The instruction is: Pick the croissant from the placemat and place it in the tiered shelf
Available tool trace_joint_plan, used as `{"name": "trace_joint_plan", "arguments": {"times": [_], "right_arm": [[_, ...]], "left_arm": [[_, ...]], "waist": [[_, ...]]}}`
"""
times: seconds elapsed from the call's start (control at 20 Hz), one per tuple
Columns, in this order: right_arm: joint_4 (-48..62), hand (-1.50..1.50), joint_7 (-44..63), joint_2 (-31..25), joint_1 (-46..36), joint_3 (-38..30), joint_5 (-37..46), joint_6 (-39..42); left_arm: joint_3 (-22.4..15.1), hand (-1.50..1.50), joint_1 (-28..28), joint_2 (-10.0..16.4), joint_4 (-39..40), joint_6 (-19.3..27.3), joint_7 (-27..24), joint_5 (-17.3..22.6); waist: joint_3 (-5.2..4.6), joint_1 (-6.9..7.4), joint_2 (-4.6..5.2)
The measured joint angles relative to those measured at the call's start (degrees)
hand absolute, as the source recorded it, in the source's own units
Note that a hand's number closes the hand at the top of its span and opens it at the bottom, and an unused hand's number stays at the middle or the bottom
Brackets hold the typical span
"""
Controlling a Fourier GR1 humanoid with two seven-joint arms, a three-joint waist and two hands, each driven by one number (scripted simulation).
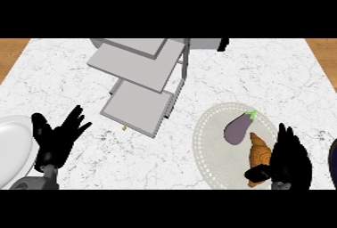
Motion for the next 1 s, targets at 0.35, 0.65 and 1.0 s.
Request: {"name": "trace_joint_plan", "arguments": {"times": [0.35,0.65,1.0], "right_arm": [[6.1,-1.5,-4.1,4.2,-1.2,-3.7,3.5,-2.6],[9.0,1.5,-6.9,5.5,-2.7,-6.8,2.6,-2.3],[10.3,1.5,-11.5,4.9,-3.1,-5.8,-1.4,2.7]], "left_arm": [[1.4,0.0,0.0,-0.9,-0.4,-1.0,0.8,-0.9],[2.2,0.0,0.4,-2.1,-0.9,-1.3,1.4,-3.2],[2.8,0.0,-0.2,-2.8,-0.4,-1.7,0.9,-4.0]], "waist": [[-0.15,0.02,-0.03],[-0.35,-0.01,-0.29],[-0.87,0.11,-0.78]]}}
